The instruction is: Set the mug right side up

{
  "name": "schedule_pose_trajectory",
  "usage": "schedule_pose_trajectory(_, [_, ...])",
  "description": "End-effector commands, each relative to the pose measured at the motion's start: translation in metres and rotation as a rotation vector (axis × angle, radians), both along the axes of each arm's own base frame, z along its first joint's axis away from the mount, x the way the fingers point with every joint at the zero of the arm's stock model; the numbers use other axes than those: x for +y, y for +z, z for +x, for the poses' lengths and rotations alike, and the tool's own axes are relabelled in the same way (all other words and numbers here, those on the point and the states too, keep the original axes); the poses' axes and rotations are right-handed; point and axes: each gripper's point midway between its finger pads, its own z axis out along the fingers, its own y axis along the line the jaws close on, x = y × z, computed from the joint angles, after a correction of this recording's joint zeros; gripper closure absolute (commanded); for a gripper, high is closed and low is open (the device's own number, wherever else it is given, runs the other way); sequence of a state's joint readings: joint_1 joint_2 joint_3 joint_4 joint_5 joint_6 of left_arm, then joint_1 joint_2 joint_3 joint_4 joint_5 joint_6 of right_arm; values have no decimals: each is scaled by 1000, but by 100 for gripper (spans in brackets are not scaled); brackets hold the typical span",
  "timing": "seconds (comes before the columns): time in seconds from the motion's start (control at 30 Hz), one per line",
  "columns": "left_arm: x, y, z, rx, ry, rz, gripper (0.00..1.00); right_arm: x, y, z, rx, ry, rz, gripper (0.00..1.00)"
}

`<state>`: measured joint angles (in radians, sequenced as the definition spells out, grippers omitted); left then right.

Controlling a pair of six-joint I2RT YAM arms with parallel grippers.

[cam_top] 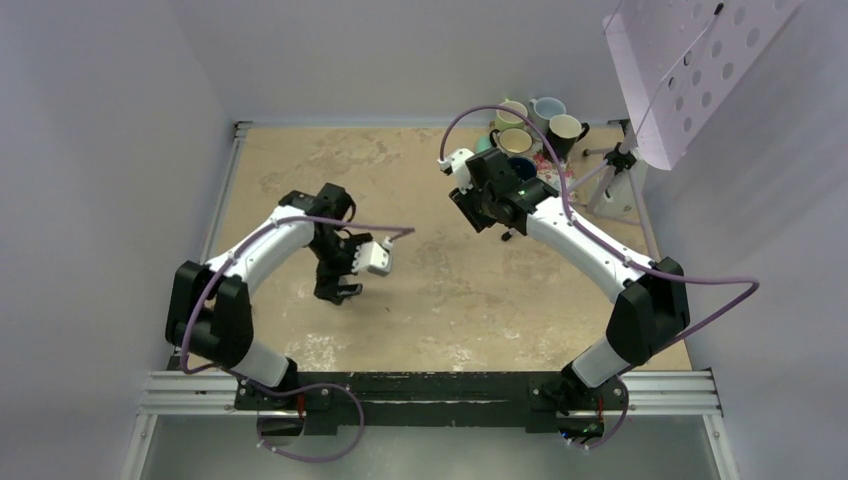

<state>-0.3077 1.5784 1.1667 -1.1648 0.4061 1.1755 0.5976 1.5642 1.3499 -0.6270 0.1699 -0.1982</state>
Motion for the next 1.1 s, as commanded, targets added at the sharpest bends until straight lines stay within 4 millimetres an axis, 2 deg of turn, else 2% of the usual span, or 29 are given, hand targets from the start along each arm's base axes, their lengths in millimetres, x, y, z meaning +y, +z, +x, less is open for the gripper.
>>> schedule_pose_trajectory(0.0, [-19, 3, -9, -209, -338, -12, 0, 5, 13, 2, -32, -6, 41, 57])
schedule_pose_trajectory(0.07, [-22, 1, -10, -237, -415, 10, 0, 6, 13, 2, -29, -10, 47, 57])
schedule_pose_trajectory(0.17, [-18, -16, -6, -268, -503, 83, 1, 6, 11, 0, -28, -14, 58, 57])
schedule_pose_trajectory(0.27, [-6, -35, 3, -278, -538, 170, 9, 4, 8, -3, -21, -18, 62, 57])
schedule_pose_trajectory(0.37, [4, -45, 18, -312, -539, 253, 16, 1, 6, -7, -17, -18, 58, 57])
schedule_pose_trajectory(0.43, [3, -44, 24, -334, -528, 261, 30, 0, 5, -10, -16, -15, 58, 57])
schedule_pose_trajectory(0.63, [-1, -33, 29, -322, -438, 252, 99, -1, 6, -12, -18, -18, 61, 57])
schedule_pose_trajectory(0.67, [-1, -30, 29, -315, -410, 251, 100, -1, 6, -12, -21, -18, 64, 57])
schedule_pose_trajectory(0.77, [-5, -9, 43, -318, -251, 210, 100, -1, 12, -11, -38, -32, 99, 57])
schedule_pose_trajectory(0.9, [-20, 40, 72, -260, 98, 39, 100, 9, 33, -10, -67, -33, 240, 58])
schedule_pose_trajectory(1.0, [-50, 99, 90, -154, 358, -226, 100, 36, 62, -17, -81, 50, 405, 58])
schedule_pose_trajectory(1.07, [-67, 135, 99, -96, 475, -381, 100, 66, 92, -31, -90, 166, 597, 57])
